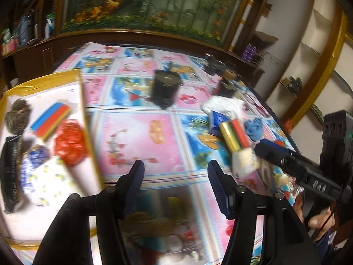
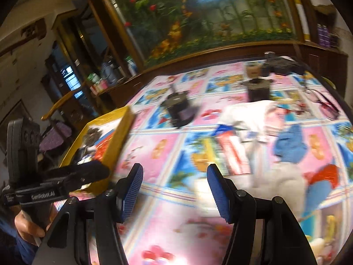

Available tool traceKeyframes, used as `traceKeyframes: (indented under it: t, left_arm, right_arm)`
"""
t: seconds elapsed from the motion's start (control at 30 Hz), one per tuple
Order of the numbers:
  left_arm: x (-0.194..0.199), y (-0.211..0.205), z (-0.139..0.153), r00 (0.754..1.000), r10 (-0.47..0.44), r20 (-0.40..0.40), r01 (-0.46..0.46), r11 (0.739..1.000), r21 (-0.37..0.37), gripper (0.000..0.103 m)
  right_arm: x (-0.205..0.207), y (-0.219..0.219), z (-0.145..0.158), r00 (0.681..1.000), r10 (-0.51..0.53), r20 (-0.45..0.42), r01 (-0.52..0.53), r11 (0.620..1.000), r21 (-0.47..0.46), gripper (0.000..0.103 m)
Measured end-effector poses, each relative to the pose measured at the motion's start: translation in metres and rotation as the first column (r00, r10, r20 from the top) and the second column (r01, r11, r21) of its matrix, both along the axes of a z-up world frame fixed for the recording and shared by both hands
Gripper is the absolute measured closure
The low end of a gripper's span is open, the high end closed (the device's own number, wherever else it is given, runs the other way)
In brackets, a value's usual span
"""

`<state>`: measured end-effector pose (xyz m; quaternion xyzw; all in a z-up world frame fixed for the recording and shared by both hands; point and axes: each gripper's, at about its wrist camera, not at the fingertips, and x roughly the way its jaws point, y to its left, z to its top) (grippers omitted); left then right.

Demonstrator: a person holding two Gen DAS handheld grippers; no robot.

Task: Organize soft objects
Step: 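Move both grippers back from the box to the table items, then grasp the white Face tissue pack with the left gripper while the right grasps the white cloth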

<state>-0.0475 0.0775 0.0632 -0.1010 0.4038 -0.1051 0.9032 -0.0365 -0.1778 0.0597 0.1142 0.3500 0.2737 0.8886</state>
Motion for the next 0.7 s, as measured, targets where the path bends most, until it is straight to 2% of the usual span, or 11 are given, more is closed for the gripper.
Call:
traceKeyframes:
  t: [0.2, 0.3, 0.4, 0.47, 0.6, 0.7]
  left_arm:
    - [0.012, -0.057, -0.014, 0.991, -0.126, -0.032, 0.126, 0.992, -0.01, 0.039]
    - [0.017, -0.083, -0.016, 0.983, -0.183, -0.01, 0.183, 0.983, 0.026, 0.032]
    - [0.023, -0.105, -0.015, 0.974, -0.221, 0.045, 0.213, 0.967, 0.139, 0.027]
    - [0.028, -0.113, -0.014, 0.967, -0.245, 0.065, 0.229, 0.955, 0.187, 0.026]
    - [0.041, -0.13, -0.023, 0.945, -0.327, 0.03, 0.317, 0.931, 0.179, 0.026]
    - [0.039, -0.144, -0.03, 0.928, -0.373, 0.013, 0.362, 0.908, 0.213, 0.026]
  right_arm:
    - [0.001, -0.068, -0.006, 0.991, -0.137, -0.014, 0.137, 0.99, 0.024, 0.037]
    - [0.004, -0.089, -0.015, 0.984, -0.176, -0.041, 0.178, 0.983, 0.042, 0.037]
    - [0.007, -0.097, -0.021, 0.979, -0.185, -0.08, 0.191, 0.978, 0.082, 0.037]
    - [0.008, -0.098, -0.021, 0.979, -0.187, -0.083, 0.194, 0.977, 0.09, 0.037]
    - [0.009, -0.099, -0.022, 0.977, -0.191, -0.093, 0.2, 0.975, 0.098, 0.037]
    - [0.008, -0.099, -0.022, 0.976, -0.195, -0.095, 0.204, 0.974, 0.101, 0.037]
